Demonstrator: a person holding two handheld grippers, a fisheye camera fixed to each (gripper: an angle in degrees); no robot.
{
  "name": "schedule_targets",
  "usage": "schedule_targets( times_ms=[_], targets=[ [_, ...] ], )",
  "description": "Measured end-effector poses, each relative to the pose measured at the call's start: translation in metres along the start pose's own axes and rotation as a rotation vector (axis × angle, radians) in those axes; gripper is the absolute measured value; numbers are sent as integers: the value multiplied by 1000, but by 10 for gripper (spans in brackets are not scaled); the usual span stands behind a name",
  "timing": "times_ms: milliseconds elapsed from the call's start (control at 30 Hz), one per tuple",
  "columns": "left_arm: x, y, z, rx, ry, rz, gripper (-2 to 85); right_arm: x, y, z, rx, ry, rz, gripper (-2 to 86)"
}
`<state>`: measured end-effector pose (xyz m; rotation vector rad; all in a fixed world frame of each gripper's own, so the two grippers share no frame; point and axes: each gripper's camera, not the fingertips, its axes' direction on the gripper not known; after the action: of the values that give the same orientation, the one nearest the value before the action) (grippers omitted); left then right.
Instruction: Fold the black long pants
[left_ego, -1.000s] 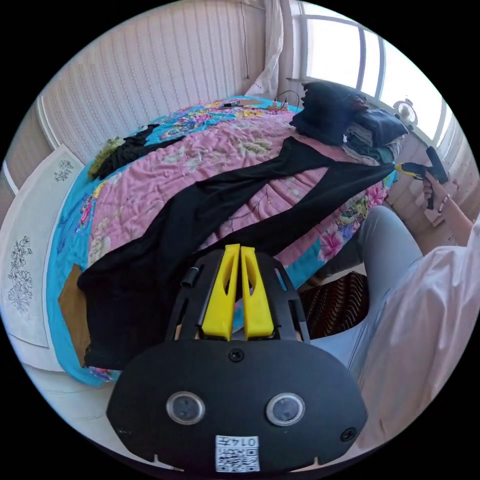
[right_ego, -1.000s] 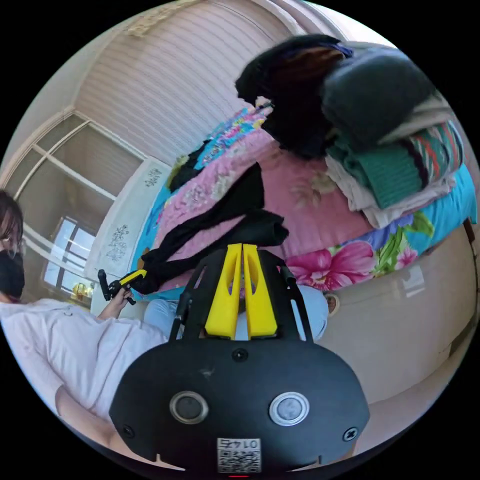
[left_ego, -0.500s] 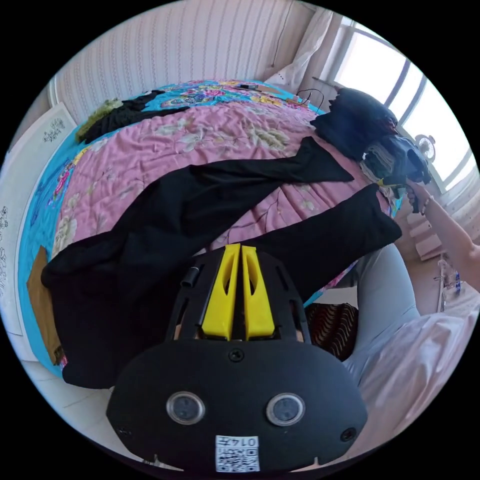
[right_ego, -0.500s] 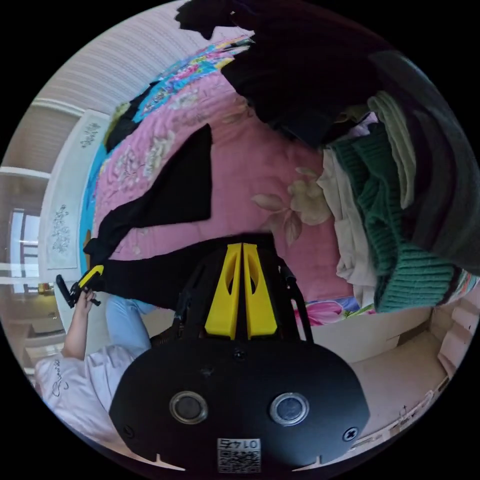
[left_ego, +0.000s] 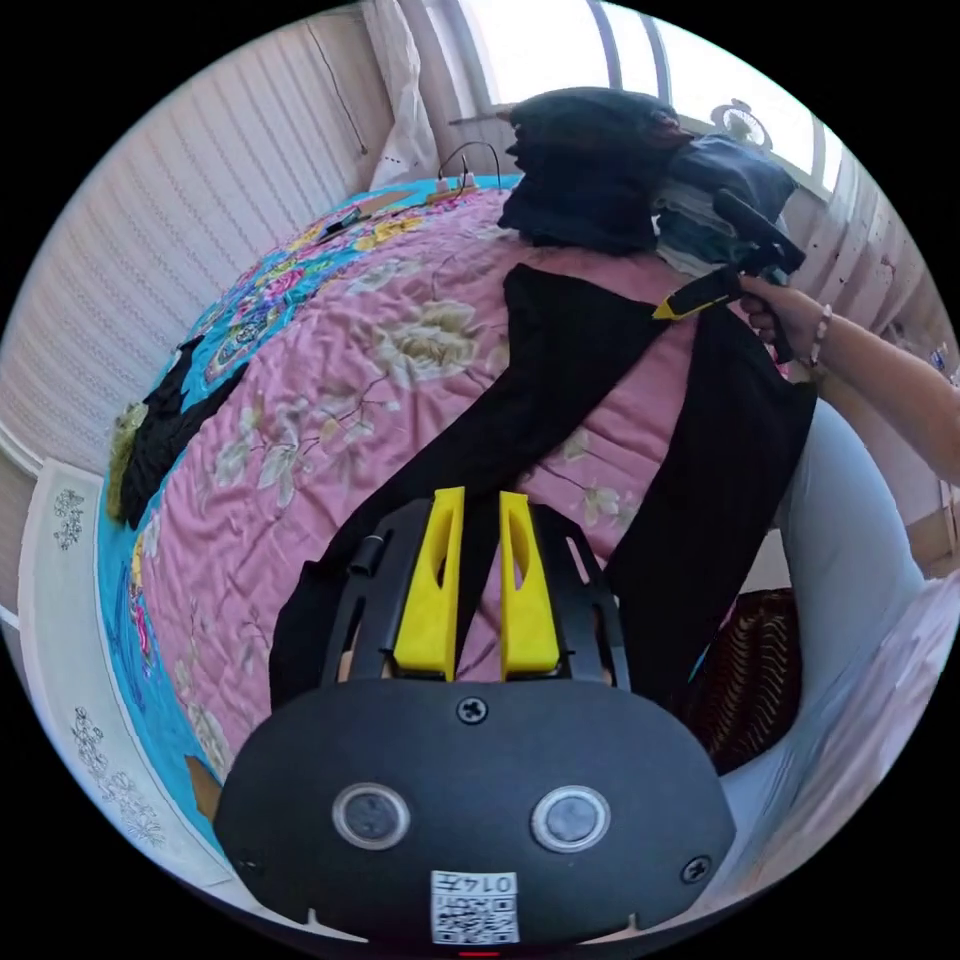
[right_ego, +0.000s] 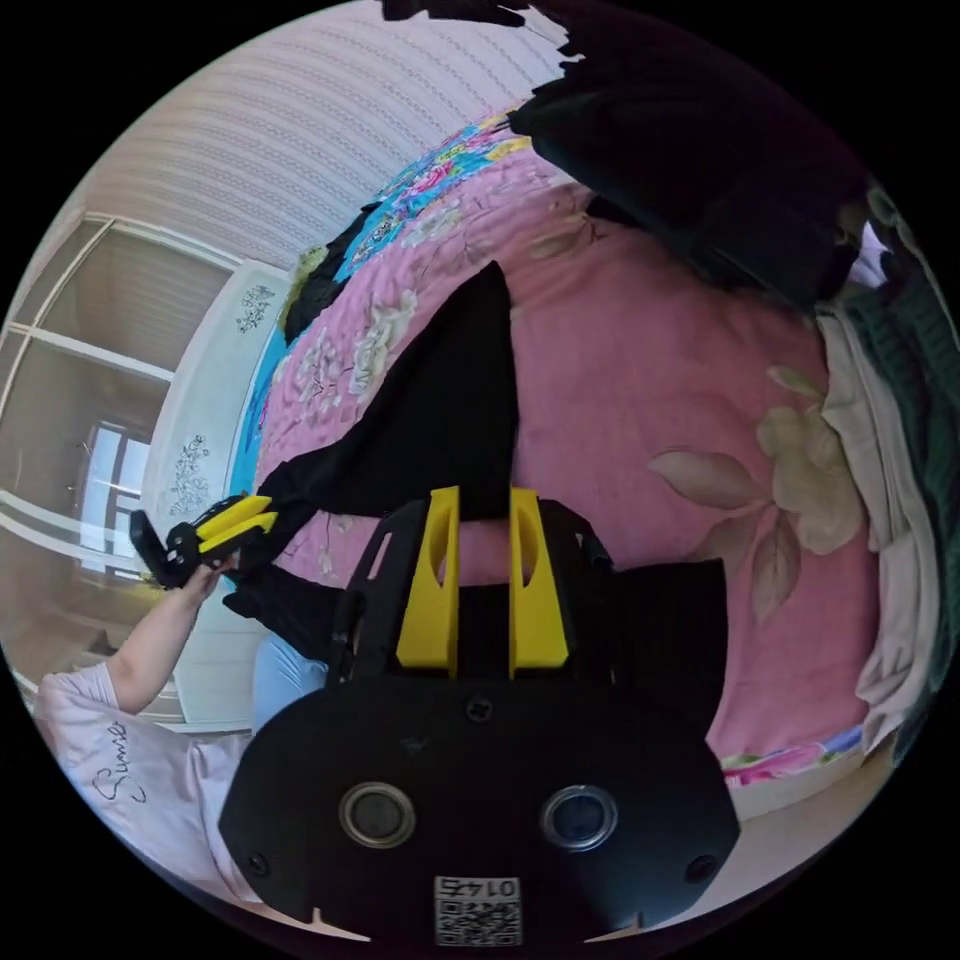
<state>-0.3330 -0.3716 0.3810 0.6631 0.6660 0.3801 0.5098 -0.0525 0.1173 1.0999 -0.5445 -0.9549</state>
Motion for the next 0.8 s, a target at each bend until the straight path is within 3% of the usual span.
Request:
schedule_targets(
  times_ms=[200, 333, 533, 700, 800],
  targets=[
    [-10, -3, 37, -82, 11, -17, 73, -16, -1, -29, 113, -197, -105, 30],
    [-10, 5, 39, -79, 65, -2, 71, -58, -9, -66, 228, -203, -233, 26],
    [-10, 27, 36, -51, 74, 67, 59, -120, -70, -70, 271, 50, -319, 29],
    [-22, 54, 36, -35, 134, 14, 57, -121, -171, 49, 89, 394, -222, 61],
    [-33, 76, 24, -18, 131, -21, 57, -103, -182, 106, 6, 466, -151, 111]
  ],
)
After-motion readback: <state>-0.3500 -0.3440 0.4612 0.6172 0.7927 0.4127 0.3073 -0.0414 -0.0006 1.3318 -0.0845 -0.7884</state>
